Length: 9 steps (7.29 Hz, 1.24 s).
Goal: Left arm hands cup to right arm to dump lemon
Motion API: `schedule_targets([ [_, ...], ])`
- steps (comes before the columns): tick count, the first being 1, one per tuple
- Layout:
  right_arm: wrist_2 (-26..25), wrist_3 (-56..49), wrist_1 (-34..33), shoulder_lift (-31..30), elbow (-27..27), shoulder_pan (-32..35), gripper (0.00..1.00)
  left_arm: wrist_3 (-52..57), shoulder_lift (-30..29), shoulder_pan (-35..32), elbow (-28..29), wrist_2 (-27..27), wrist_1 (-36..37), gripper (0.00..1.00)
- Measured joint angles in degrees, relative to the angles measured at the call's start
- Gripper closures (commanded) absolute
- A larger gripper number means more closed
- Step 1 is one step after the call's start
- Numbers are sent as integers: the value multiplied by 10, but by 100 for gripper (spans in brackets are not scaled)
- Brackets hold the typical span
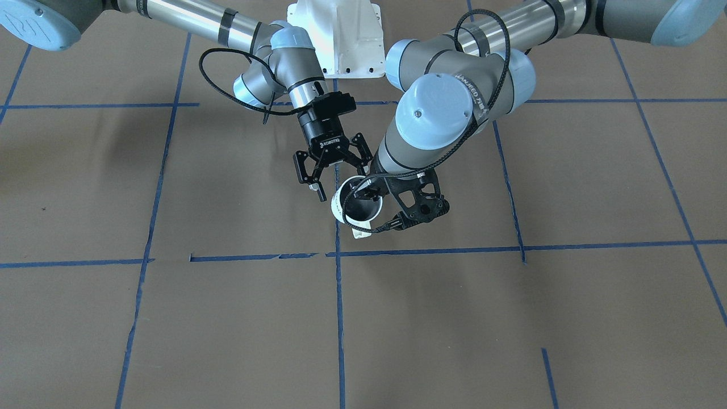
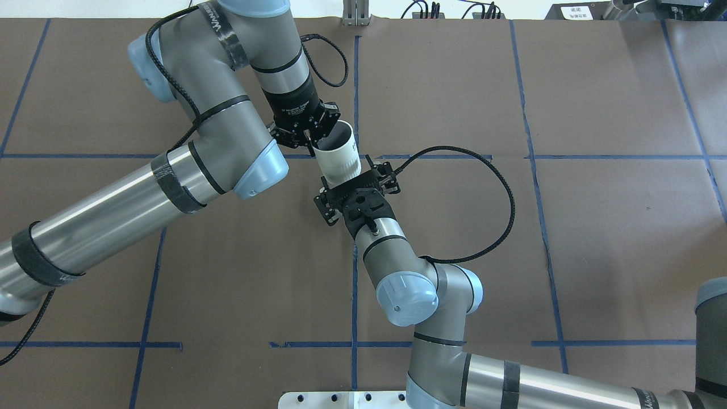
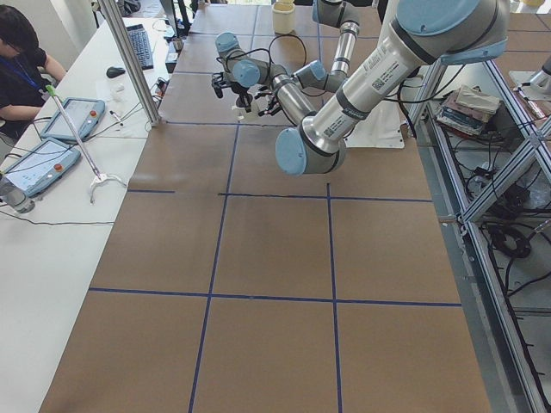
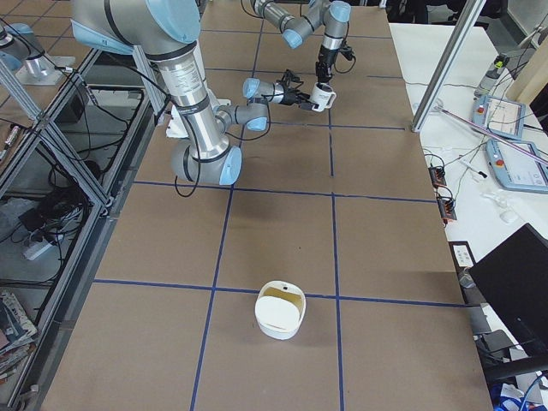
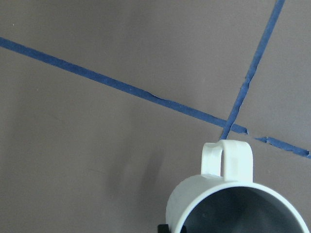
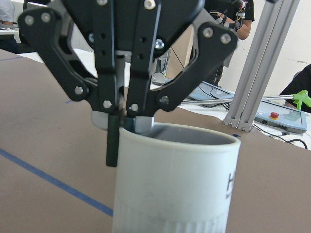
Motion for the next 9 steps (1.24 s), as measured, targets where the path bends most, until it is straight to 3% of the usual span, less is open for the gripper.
schedule_targets([
  [4, -1, 2, 2, 2, 13, -2, 0, 58, 27, -65, 17, 1, -15, 100],
  [7, 12, 3, -4, 1, 43, 13, 0, 187, 168, -129, -109, -3, 8, 100],
  [9, 83, 28, -38, -7, 48, 57, 0, 290, 276, -172, -217, -1, 32, 100],
])
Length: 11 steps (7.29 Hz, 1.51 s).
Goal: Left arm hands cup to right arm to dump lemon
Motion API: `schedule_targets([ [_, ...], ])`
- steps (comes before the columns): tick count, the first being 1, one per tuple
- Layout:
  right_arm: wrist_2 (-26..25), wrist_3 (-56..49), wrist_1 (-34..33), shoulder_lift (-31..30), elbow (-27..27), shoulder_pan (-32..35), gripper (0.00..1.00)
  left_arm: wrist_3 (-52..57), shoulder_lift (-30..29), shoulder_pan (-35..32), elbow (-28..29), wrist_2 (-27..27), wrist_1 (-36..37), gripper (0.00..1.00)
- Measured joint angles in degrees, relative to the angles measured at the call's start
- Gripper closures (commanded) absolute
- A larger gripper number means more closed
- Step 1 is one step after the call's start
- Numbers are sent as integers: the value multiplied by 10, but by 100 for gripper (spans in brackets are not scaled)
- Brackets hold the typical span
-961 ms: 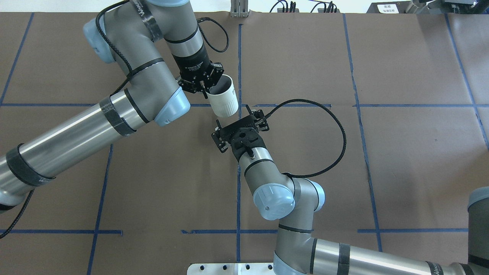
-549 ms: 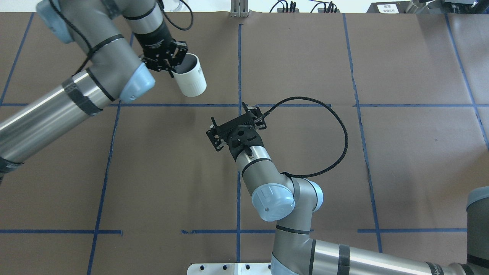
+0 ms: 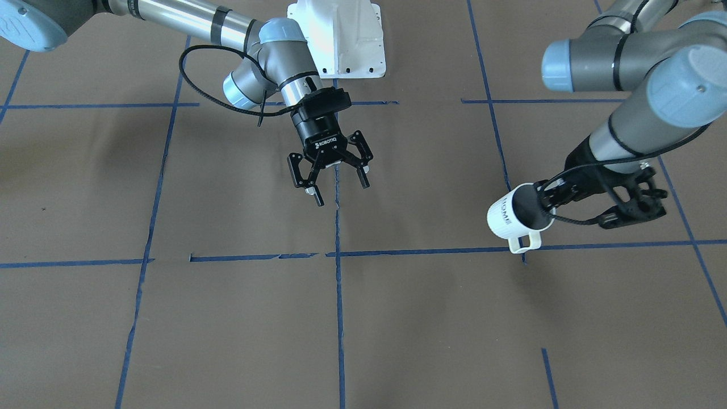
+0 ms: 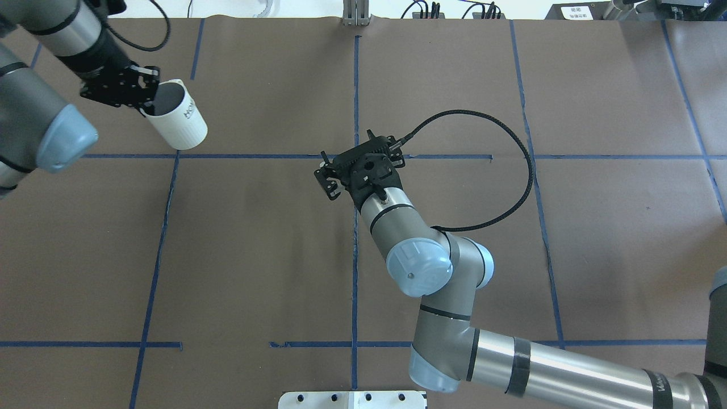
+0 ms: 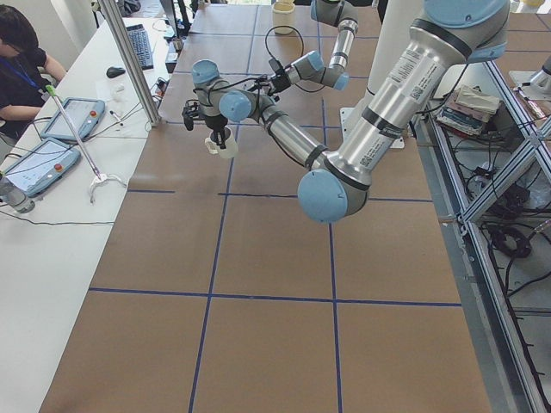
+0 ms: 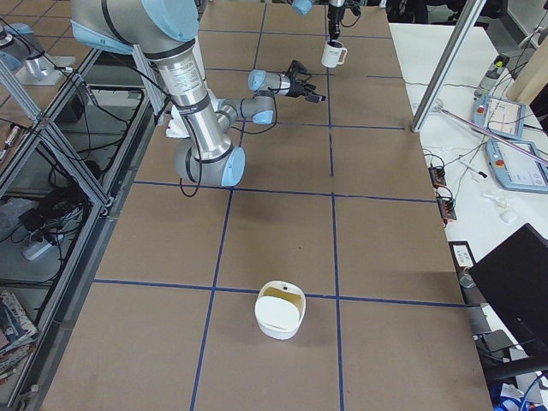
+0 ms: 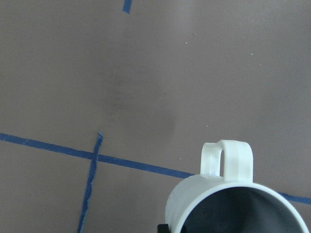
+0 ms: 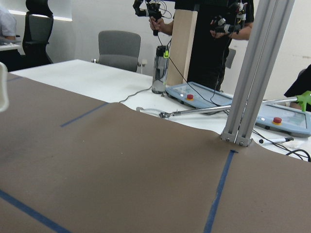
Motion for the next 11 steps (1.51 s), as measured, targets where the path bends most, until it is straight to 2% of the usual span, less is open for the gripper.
schedule_targets([
  [1, 57, 20, -40, -3, 9, 33, 0, 40, 56, -16, -47, 2, 4, 100],
  [3, 231, 36, -183, -11, 63, 124, 0, 98, 147, -32, -111, 14, 0, 100],
  [5, 439, 32, -314, -41, 114, 225, 0, 124, 198, -35, -136, 35, -6, 100],
  [6, 537, 30, -350, -68, 121, 278, 0, 126, 218, -35, -138, 38, -22, 100],
  [7, 610, 22, -371, -94, 122, 325, 0, 126, 239, -35, -136, 39, -49, 100],
  [8, 656, 4, -391, -112, 122, 360, 0, 124, 259, -35, -132, 39, -82, 100],
  [11, 715, -129, -478, -138, 130, 428, 0, 97, 278, -28, -82, 41, -166, 100],
])
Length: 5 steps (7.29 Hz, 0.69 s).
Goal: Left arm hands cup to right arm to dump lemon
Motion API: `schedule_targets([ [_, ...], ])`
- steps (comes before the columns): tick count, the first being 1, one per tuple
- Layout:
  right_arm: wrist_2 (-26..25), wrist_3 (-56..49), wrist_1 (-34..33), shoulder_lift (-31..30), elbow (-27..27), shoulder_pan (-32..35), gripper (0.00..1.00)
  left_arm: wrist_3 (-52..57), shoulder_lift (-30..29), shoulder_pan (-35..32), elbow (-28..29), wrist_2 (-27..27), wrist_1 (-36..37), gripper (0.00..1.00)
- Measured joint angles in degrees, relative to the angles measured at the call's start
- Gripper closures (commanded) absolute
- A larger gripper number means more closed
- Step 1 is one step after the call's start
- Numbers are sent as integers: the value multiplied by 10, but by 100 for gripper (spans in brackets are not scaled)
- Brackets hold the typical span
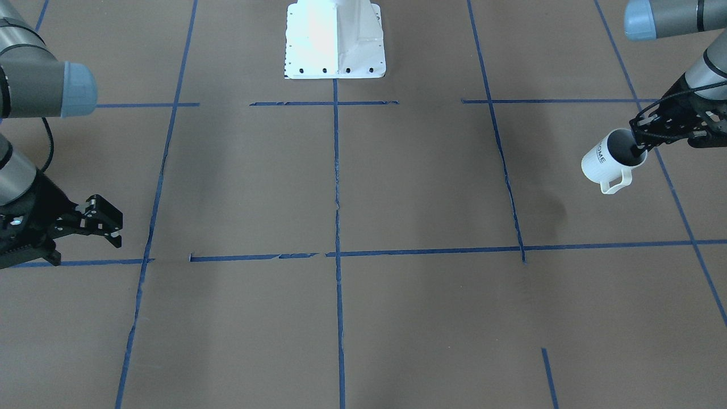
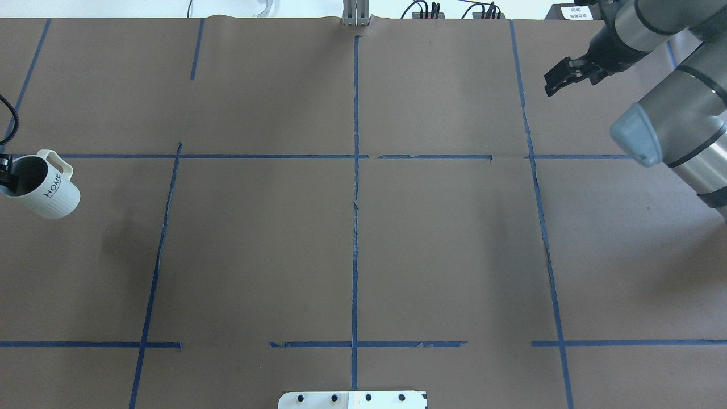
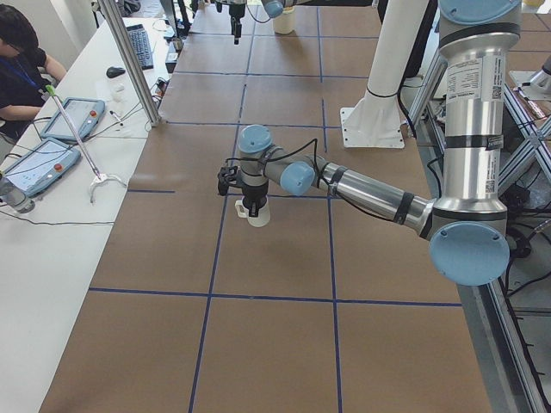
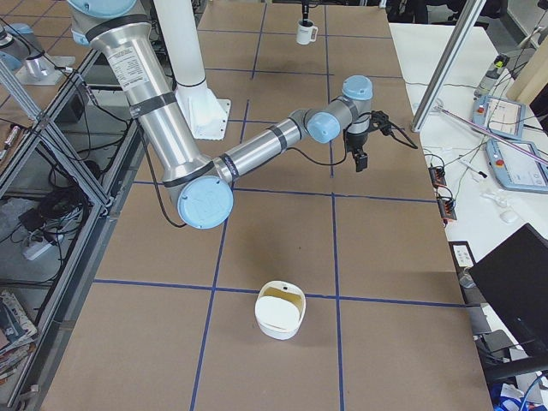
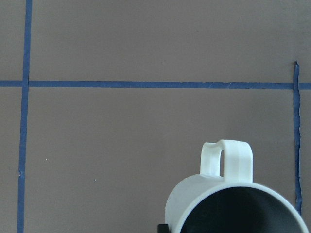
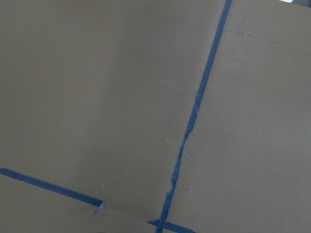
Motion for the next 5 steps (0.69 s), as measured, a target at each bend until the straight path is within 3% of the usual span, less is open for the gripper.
schedule_targets([
  [2, 20, -66, -49, -39, 39, 33, 0, -61, -5, 28, 45, 4, -62, 100],
  [5, 52, -123, -61, -80, 58, 72, 0, -79, -6, 41, 96, 14, -123, 97],
])
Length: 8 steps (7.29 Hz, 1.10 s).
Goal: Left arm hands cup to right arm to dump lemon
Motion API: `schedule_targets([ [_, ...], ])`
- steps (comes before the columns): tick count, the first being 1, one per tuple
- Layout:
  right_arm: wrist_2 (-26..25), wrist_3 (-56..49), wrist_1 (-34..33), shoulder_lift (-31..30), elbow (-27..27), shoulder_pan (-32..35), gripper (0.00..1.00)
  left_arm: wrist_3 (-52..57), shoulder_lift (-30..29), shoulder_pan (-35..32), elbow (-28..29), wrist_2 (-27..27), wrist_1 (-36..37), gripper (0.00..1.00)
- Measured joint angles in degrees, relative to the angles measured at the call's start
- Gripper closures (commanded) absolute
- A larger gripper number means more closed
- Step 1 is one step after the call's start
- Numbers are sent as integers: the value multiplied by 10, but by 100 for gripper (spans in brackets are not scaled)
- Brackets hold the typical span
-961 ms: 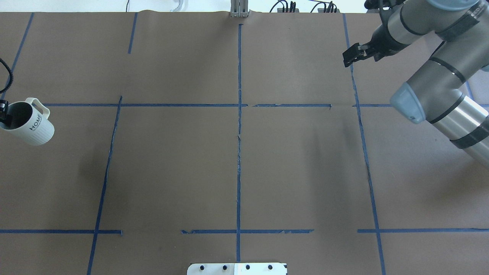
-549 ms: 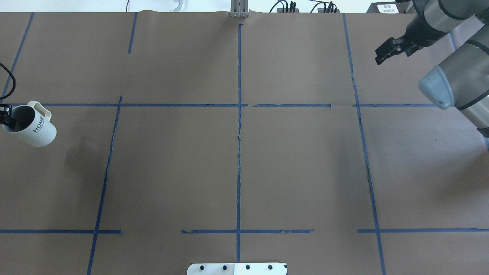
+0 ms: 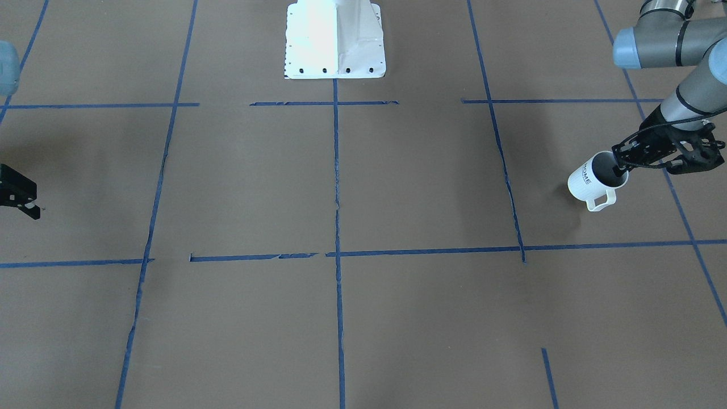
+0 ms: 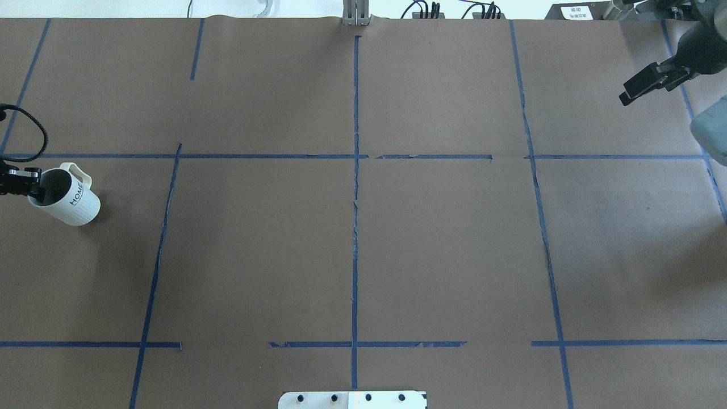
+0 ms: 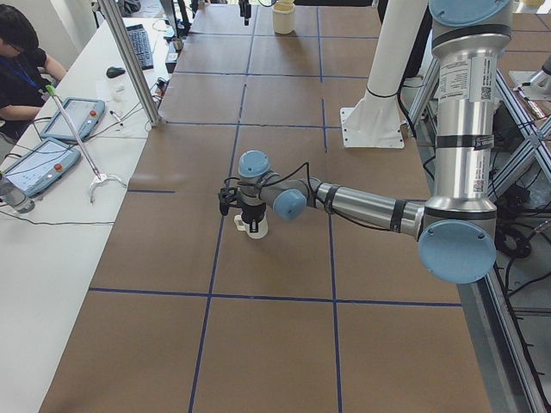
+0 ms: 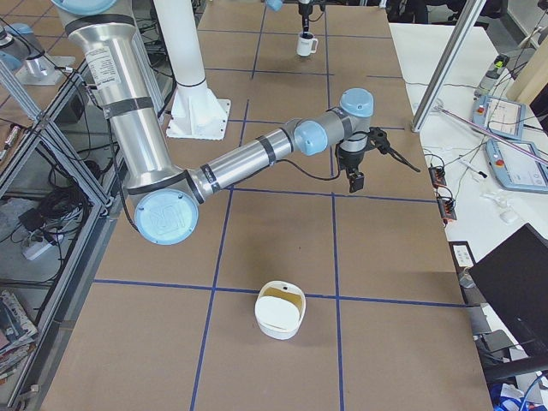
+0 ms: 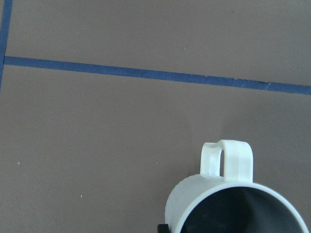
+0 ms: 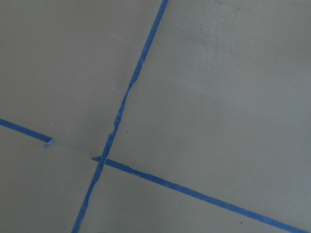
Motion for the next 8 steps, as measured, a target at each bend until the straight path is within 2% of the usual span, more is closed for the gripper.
schedule_targets([
  [1, 4, -3, -1, -3, 2, 4, 0, 0, 0, 0, 13, 2, -16, 79],
  [2, 6, -5, -1, -6, 3, 6, 0, 3, 1, 1, 19, 3, -24, 21],
  [3, 6, -5, 1, -10, 4, 7, 0, 7, 2, 1, 21, 3, -26, 0],
  [6, 6, -18, 6, -35, 5, 12, 0, 83, 7, -4, 10, -6, -6, 0],
  [8, 8, -76, 4, -64, 8, 31, 0, 214, 6, -47, -37, -25, 103, 0],
])
